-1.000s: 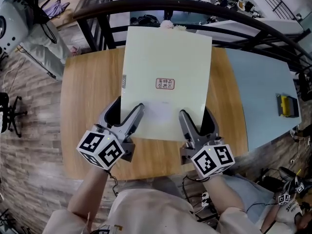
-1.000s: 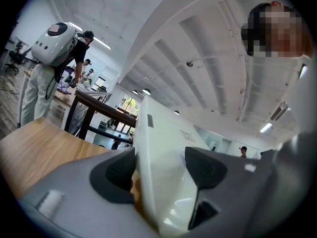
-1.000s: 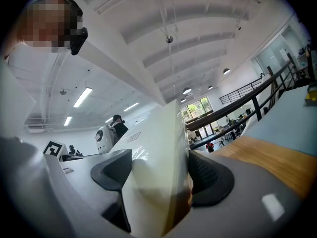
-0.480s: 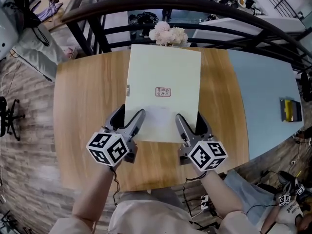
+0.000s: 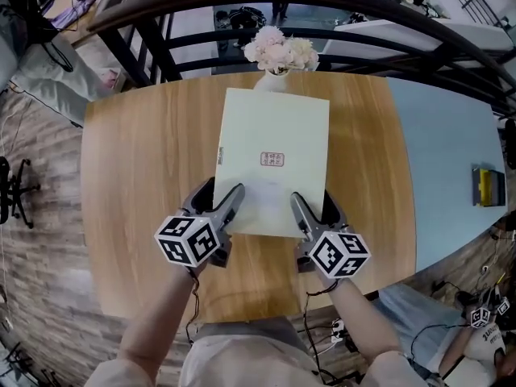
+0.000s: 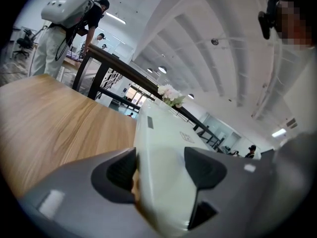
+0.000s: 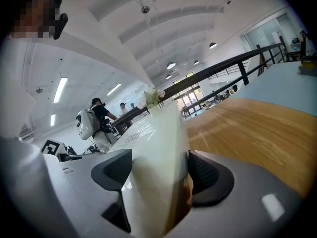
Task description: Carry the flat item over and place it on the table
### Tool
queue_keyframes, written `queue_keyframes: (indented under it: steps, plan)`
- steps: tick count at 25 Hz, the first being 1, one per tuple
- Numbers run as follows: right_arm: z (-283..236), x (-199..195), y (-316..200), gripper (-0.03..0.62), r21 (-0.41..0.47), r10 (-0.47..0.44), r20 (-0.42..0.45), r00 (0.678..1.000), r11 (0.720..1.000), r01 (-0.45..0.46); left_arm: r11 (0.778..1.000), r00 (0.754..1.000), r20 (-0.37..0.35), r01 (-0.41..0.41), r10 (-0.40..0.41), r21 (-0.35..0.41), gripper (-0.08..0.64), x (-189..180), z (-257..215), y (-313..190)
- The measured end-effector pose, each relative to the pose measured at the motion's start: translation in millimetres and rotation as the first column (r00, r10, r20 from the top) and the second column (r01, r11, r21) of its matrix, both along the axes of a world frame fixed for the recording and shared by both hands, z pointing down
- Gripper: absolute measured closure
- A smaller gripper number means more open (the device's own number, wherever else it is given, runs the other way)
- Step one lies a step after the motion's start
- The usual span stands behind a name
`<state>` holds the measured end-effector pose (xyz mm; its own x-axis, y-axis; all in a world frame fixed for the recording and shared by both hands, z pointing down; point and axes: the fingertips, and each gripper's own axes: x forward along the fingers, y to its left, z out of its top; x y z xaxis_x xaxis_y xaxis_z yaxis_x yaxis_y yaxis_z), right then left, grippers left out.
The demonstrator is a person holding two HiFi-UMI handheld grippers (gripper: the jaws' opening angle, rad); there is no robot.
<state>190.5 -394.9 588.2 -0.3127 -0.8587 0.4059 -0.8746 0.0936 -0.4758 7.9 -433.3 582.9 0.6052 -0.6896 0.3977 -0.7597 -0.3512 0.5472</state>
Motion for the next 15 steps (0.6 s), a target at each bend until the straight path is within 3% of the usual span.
queue_keyframes:
  steps: [7, 15]
  plan:
    - [44.2, 2.8, 0.0, 0.241, -0.081, 0.004, 0.02, 1.0, 0.997, -0.002, 0.997, 1.0, 0.022, -0.007, 0.009, -0.079, 0.272, 2.1, 43.6, -0.4]
    - [85.3, -2.0, -0.3, 0.241, -0.136, -0.008, 0.02, 1.0, 0.991, 0.011, 0.993, 0.999, 0.039, -0.002, 0.006, -0.12, 0.272, -3.1, 82.2, 2.6]
